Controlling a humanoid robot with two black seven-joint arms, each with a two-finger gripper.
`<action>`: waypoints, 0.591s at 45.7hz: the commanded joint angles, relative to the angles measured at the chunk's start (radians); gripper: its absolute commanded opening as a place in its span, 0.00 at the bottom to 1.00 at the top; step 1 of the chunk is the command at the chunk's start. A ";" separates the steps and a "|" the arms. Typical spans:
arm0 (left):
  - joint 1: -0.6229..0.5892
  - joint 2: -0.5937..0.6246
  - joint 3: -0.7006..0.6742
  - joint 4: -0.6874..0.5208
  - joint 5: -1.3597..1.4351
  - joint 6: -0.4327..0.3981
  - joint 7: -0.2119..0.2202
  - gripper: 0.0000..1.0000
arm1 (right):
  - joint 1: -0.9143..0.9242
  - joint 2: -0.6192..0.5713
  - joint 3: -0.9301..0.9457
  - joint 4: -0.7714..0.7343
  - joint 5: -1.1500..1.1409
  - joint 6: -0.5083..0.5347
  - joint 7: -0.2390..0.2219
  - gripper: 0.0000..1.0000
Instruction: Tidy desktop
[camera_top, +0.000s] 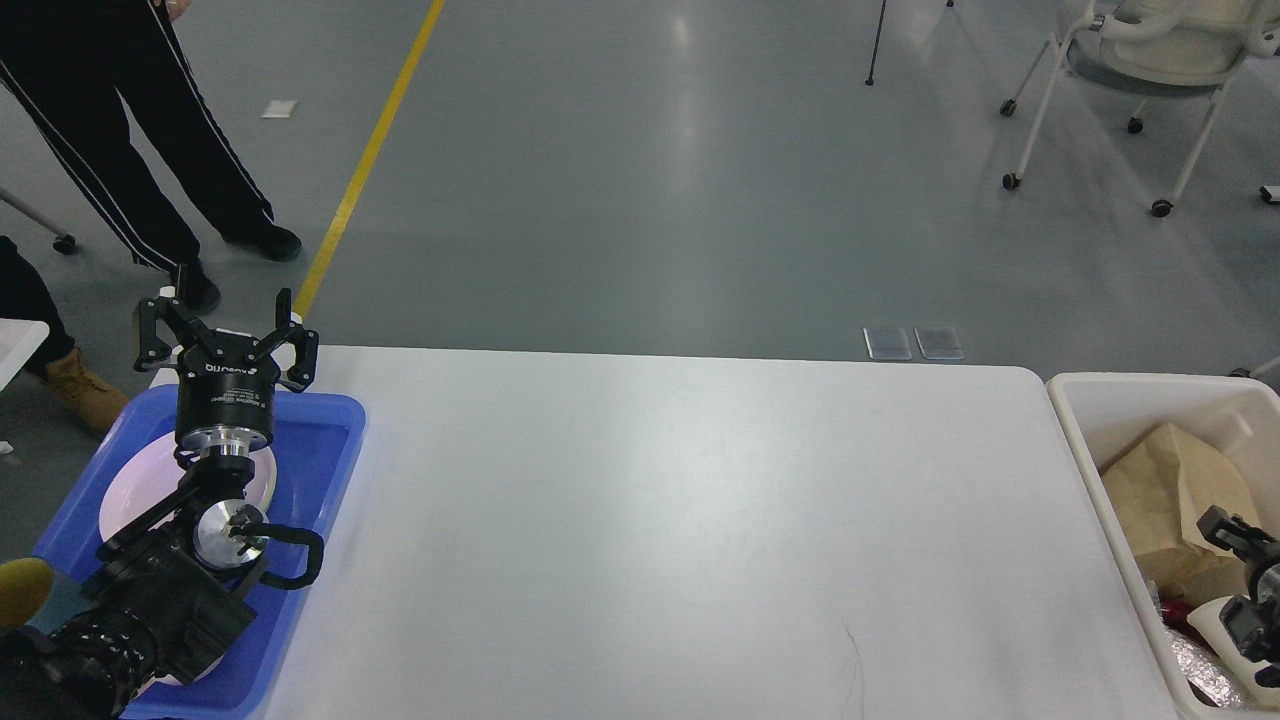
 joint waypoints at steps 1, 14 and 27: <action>0.000 0.000 0.000 0.000 0.000 0.001 0.000 0.97 | 0.009 0.014 0.010 -0.012 0.015 -0.013 -0.001 1.00; 0.000 0.000 0.000 0.000 0.000 0.001 0.000 0.97 | 0.155 0.029 0.480 -0.065 0.024 -0.035 0.011 1.00; 0.000 0.000 0.000 0.000 0.000 0.001 0.000 0.97 | 0.285 0.089 0.994 -0.066 0.034 0.028 0.341 1.00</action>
